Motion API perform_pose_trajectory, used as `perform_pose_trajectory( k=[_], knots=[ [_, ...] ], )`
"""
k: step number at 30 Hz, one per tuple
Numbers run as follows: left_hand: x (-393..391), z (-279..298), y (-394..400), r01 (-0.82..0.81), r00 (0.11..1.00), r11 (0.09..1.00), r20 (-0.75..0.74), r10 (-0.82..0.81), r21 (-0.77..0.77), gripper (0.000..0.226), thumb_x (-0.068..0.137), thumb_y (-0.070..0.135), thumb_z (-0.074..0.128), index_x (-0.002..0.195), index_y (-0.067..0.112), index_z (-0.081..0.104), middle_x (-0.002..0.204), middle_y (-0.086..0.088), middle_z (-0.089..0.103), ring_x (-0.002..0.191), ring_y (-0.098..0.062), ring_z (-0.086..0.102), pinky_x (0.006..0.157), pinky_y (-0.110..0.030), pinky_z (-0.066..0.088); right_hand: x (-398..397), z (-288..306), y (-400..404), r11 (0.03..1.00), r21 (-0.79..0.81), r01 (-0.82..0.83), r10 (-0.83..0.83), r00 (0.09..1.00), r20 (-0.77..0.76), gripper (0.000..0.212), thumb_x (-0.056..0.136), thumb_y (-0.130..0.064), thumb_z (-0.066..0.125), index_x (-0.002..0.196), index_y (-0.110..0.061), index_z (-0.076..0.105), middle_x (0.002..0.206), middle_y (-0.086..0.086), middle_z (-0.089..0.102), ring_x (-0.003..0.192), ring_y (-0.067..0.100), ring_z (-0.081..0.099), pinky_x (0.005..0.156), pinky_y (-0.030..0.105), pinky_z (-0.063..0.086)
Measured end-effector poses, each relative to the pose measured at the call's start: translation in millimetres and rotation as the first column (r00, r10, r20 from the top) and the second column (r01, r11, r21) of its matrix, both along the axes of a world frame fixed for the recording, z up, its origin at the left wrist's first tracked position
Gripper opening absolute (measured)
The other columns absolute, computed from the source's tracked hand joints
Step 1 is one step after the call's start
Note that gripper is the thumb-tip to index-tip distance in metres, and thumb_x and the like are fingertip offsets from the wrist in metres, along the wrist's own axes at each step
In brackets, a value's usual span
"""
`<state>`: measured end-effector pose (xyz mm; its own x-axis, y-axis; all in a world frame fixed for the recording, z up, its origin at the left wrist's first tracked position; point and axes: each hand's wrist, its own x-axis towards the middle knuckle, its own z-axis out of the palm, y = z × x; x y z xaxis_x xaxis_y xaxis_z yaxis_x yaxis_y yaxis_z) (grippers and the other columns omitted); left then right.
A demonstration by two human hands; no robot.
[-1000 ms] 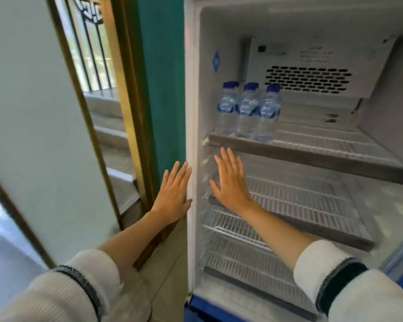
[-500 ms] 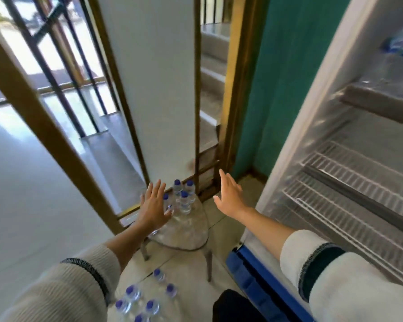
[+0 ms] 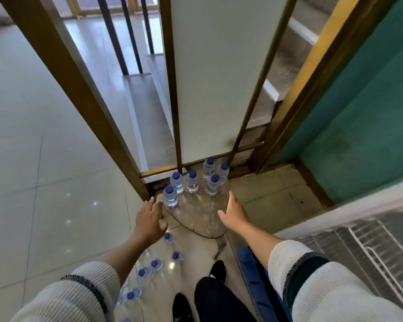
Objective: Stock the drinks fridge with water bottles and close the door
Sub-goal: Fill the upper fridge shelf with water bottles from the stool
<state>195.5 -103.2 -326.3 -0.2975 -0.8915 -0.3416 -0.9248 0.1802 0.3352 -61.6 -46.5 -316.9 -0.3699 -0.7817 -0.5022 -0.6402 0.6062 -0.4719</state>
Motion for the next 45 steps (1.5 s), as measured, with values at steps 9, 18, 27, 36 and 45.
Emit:
perform_pose_trajectory(
  k=[9, 18, 27, 36, 45],
  knots=[
    [-26.5, -63.6, -41.5, -0.218, 0.974, 0.962, -0.028, 0.225, 0.163, 0.077, 0.085, 0.031, 0.070, 0.147, 0.009, 0.031, 0.151, -0.010, 0.036, 0.139, -0.024, 0.033, 0.113, -0.035, 0.029, -19.9, -72.9, -76.5, 0.996, 0.025, 0.089, -0.090, 0.995, 0.044, 0.075, 0.092, -0.025, 0.061, 0.153, -0.024, 0.016, 0.156, 0.004, 0.027, 0.139, 0.028, 0.035, 0.108, 0.040, 0.038],
    [-66.9, -127.2, -83.4, -0.554, 0.668, 0.759, -0.361, 0.650, 0.341, 0.072, 0.078, 0.025, 0.079, 0.137, 0.018, 0.039, 0.134, -0.001, 0.051, 0.122, -0.018, 0.050, 0.100, -0.034, 0.046, -22.3, -139.0, -121.8, 0.955, -0.183, 0.234, -0.196, 0.959, 0.204, 0.072, 0.082, -0.025, 0.075, 0.141, -0.020, 0.034, 0.140, 0.003, 0.044, 0.127, 0.020, 0.044, 0.100, 0.029, 0.038],
    [-85.9, -170.8, -89.7, -0.667, 0.507, 0.674, -0.469, 0.723, 0.318, 0.060, 0.079, 0.023, 0.078, 0.127, 0.021, 0.040, 0.118, 0.002, 0.056, 0.106, -0.016, 0.057, 0.087, -0.026, 0.047, -34.2, -173.6, -128.5, 0.945, -0.207, 0.254, -0.200, 0.948, 0.249, 0.069, 0.079, -0.014, 0.077, 0.137, -0.019, 0.040, 0.132, 0.001, 0.052, 0.124, 0.019, 0.050, 0.100, 0.028, 0.041],
    [-71.5, -132.2, -63.2, -0.634, 0.513, 0.697, -0.493, 0.703, 0.335, 0.058, 0.080, 0.022, 0.077, 0.127, 0.018, 0.043, 0.118, -0.003, 0.057, 0.105, -0.018, 0.057, 0.088, -0.028, 0.047, -22.9, -142.5, -81.0, 0.937, -0.175, 0.301, -0.245, 0.927, 0.283, 0.064, 0.080, -0.012, 0.076, 0.133, -0.020, 0.042, 0.129, 0.001, 0.056, 0.118, 0.017, 0.053, 0.093, 0.024, 0.041],
    [-61.6, -43.8, -41.5, -0.424, 0.653, 0.875, -0.591, 0.473, 0.232, 0.053, 0.078, 0.018, 0.079, 0.121, 0.019, 0.046, 0.110, 0.003, 0.057, 0.102, -0.015, 0.057, 0.087, -0.030, 0.049, -3.7, -59.5, -22.7, 0.842, -0.318, 0.436, -0.351, 0.890, 0.292, 0.060, 0.076, -0.012, 0.080, 0.126, -0.014, 0.046, 0.117, 0.004, 0.059, 0.104, 0.017, 0.057, 0.085, 0.023, 0.044]
  ],
)
